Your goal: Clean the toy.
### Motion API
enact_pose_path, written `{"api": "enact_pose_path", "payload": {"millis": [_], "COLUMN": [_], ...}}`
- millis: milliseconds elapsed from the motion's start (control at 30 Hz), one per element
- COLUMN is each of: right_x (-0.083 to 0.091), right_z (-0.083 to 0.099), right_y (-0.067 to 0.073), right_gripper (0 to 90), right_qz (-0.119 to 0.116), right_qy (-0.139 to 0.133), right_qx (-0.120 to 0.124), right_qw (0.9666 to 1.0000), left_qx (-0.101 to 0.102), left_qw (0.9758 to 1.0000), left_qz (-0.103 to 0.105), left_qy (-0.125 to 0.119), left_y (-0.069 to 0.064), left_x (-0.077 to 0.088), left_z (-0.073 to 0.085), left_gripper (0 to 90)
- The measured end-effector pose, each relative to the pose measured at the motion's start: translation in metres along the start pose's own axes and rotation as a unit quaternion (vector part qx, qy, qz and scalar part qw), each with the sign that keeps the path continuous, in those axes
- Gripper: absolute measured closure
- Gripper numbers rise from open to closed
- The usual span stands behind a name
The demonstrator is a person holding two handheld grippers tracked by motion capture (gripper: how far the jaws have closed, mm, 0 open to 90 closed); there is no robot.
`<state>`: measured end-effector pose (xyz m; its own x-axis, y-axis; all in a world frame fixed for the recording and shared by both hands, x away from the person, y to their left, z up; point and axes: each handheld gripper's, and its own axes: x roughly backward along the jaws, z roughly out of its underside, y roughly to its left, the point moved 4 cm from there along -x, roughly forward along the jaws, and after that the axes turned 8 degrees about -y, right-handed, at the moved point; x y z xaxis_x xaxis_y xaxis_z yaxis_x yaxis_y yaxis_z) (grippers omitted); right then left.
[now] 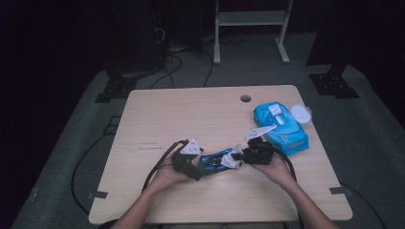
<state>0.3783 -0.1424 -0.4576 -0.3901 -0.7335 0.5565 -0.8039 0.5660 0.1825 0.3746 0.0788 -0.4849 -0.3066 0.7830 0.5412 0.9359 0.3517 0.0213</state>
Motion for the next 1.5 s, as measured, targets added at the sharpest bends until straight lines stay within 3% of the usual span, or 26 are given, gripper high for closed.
{"api": "enact_pose_path", "payload": {"millis": [100,267,300,367,500,667,800,900,967,1067,1133,1200,1267,1300,1367,1500], "right_x": [-0.007,-0.012,-0.013,-0.015,-0.019,-0.022,-0.016,-0.009,-0.006,-0.008,-0.012,-0.018,-0.022,-0.023,-0.021,-0.009], "right_z": [0.002,0.008,0.011,0.015,0.021,0.02,0.021,0.028,0.033,0.032,0.026,0.022,0.018,0.017,0.019,0.028], "right_y": [0.003,0.01,0.013,0.015,0.017,0.018,0.003,-0.016,-0.025,-0.017,-0.007,0.003,0.014,0.017,0.013,-0.006], "right_gripper": [72.2,66.9,65.5,63.2,60.8,72.7,76.5,77.4,77.9,79.0,79.1,79.1,79.0,79.0,78.9,78.9], "right_qz": [0.027,0.045,0.058,0.067,0.061,0.064,0.077,0.116,0.112,0.121,0.084,0.076,0.046,0.048,0.051,0.079], "right_qy": [-0.001,-0.006,-0.003,-0.005,-0.014,-0.009,-0.008,0.001,0.001,-0.004,-0.022,-0.025,-0.036,-0.034,-0.029,-0.026], "right_qx": [0.04,0.073,0.094,0.104,0.089,0.089,0.063,0.051,0.02,0.038,0.022,0.039,0.039,0.054,0.049,0.026], "right_qw": [0.9988,0.9963,0.9939,0.9922,0.9941,0.9939,0.995,0.9919,0.9935,0.9919,0.996,0.996,0.9975,0.9968,0.9971,0.9962], "left_qx": [-0.001,-0.004,-0.004,-0.004,-0.002,-0.01,-0.013,-0.013,-0.014,-0.011,-0.014,-0.014,-0.013,-0.013,-0.014,-0.016], "left_qw": [0.9999,0.9997,0.9997,0.9998,0.9997,0.9995,0.9994,0.9994,0.9994,0.9995,0.9995,0.9996,0.9996,0.9996,0.9996,0.9996], "left_qz": [0.0,0.003,0.003,0.002,0.003,0.012,0.014,0.015,0.015,0.016,0.016,0.014,0.016,0.016,0.016,0.016], "left_qy": [0.01,0.023,0.022,0.022,0.025,0.026,0.028,0.028,0.027,0.024,0.024,0.022,0.022,0.021,0.02,0.016], "left_y": [0.001,0.0,0.0,0.0,0.0,-0.002,-0.001,-0.001,-0.001,-0.001,-0.001,-0.002,-0.002,-0.002,-0.002,-0.002], "left_x": [-0.002,-0.004,-0.004,-0.005,-0.008,-0.012,-0.012,-0.012,-0.013,-0.012,-0.013,-0.015,-0.015,-0.015,-0.015,-0.016], "left_z": [0.002,0.005,0.005,0.004,0.006,0.005,0.005,0.005,0.005,0.005,0.005,0.004,0.004,0.004,0.004,0.003], "left_gripper": [12.8,18.1,18.1,18.1,18.0,23.8,24.0,24.0,24.0,24.0,24.0,24.0,24.0,24.1,24.1,24.2]}}
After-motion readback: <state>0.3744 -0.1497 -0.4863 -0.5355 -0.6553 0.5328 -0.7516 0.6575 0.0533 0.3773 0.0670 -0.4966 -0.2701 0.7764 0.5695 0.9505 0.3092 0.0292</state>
